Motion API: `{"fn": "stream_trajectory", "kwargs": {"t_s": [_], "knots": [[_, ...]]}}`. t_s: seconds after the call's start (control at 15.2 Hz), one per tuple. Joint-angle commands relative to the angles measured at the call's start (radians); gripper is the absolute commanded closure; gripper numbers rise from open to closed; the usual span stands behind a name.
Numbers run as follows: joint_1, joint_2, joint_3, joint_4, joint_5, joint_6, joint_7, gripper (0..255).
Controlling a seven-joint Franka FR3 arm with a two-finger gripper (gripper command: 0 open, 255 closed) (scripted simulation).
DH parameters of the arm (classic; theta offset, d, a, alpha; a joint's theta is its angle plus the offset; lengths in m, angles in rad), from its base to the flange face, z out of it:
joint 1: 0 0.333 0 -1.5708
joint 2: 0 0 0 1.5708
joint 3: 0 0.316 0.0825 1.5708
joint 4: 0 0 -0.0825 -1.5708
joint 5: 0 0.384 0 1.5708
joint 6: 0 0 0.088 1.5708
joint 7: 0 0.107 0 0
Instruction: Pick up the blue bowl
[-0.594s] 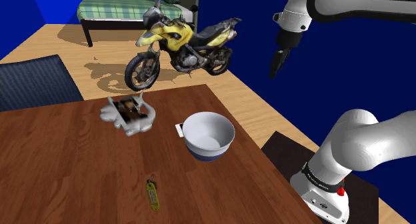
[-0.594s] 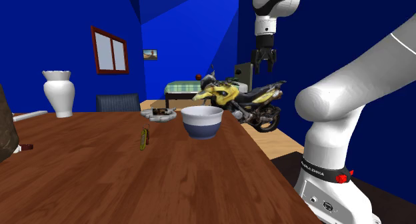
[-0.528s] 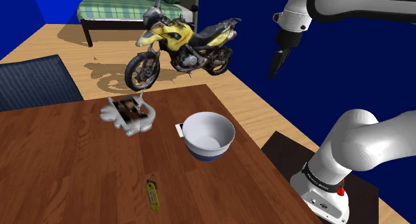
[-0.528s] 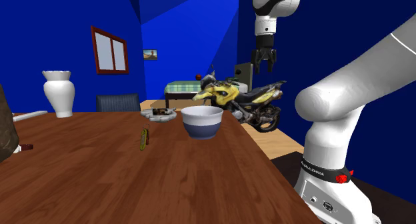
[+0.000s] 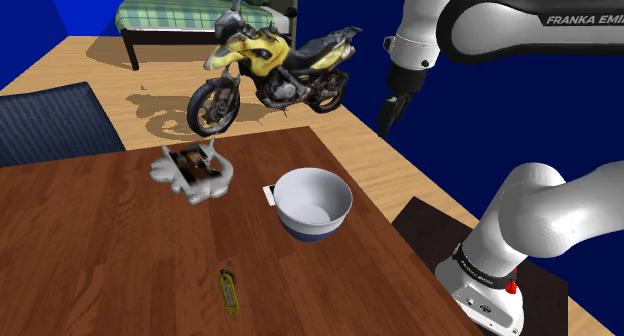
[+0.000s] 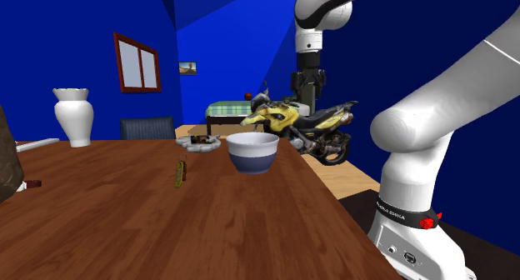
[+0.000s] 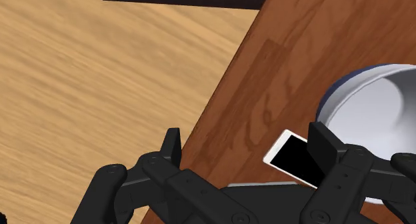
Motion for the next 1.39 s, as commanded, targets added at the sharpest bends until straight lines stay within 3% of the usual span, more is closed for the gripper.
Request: {"fn": "stream_trajectory", "kwargs": {"t_s": [0.0,0.73,1.06,1.32], "knots": [[0.015,0.027,0.05,-0.001,0.022,0.026,0.058,0],[0.048,0.287,0.319,0.088,0.057,0.178,0.371,0],[0.037,0.46,0.441,0.182,0.002,0.229,0.536,0],[0.033,0.627,0.529,0.283,-0.092,0.248,0.689,0]]}}
